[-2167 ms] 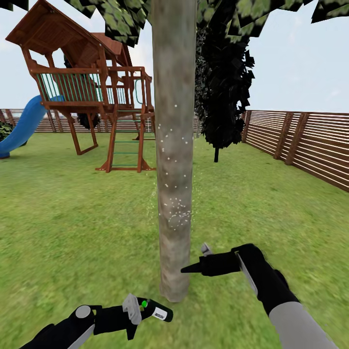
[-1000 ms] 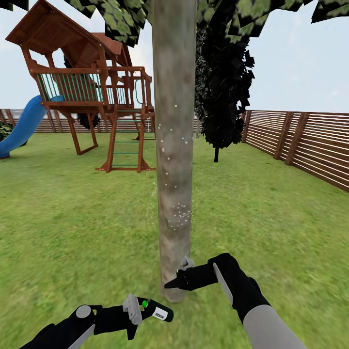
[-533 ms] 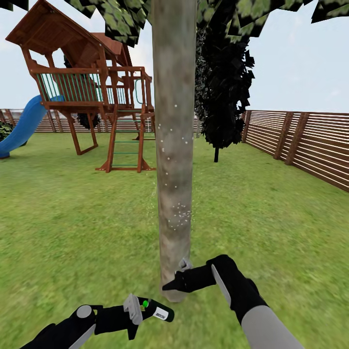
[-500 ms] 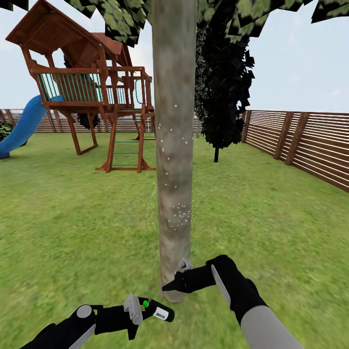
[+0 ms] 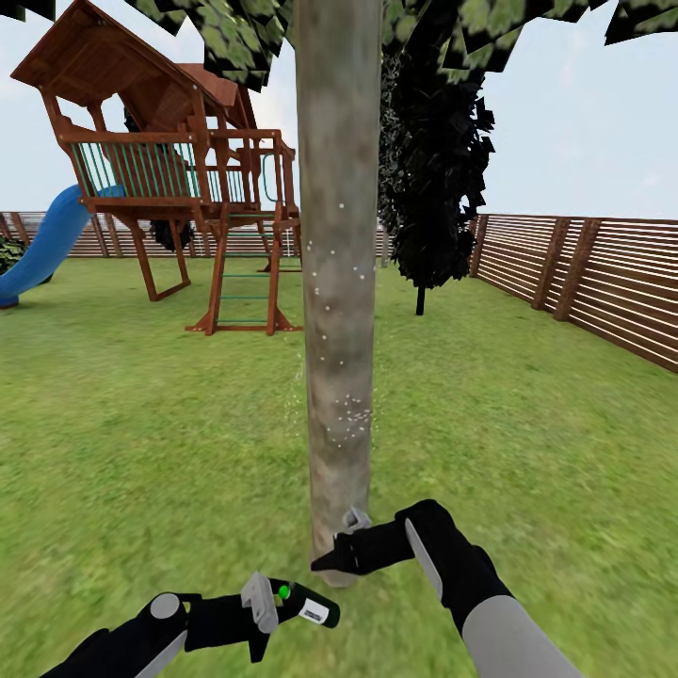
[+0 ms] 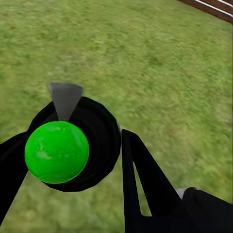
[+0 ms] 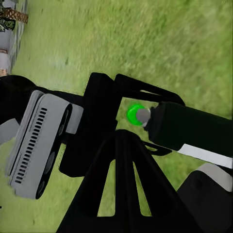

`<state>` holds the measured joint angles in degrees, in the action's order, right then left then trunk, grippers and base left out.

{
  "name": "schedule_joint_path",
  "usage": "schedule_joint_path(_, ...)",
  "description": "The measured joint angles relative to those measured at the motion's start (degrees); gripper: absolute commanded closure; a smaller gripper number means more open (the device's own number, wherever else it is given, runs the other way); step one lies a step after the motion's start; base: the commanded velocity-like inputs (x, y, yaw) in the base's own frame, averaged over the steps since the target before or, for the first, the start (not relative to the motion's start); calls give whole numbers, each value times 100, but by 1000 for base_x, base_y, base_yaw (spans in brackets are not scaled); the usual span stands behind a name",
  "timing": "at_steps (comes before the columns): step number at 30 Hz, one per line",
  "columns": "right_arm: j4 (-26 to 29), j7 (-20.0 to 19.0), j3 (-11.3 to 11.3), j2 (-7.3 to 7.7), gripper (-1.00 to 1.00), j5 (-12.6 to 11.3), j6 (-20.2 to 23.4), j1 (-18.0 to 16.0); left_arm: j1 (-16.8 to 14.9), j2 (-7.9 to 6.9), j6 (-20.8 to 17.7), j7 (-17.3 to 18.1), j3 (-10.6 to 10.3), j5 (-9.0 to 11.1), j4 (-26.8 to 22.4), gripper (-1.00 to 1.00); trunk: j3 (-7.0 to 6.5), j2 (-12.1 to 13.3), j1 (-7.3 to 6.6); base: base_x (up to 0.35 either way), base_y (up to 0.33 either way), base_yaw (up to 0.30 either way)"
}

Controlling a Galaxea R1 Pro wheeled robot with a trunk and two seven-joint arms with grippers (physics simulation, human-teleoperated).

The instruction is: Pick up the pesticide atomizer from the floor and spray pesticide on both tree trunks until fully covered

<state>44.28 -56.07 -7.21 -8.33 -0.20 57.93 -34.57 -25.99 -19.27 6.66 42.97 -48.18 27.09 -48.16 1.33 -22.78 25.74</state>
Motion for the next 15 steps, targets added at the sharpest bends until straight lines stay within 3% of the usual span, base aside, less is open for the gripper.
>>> schedule_joint_path(15,-236,205,1,-81,100,-5,-106,0,0,0,3,8,-21,-7,-24,100,0,0,0,0,0,0)
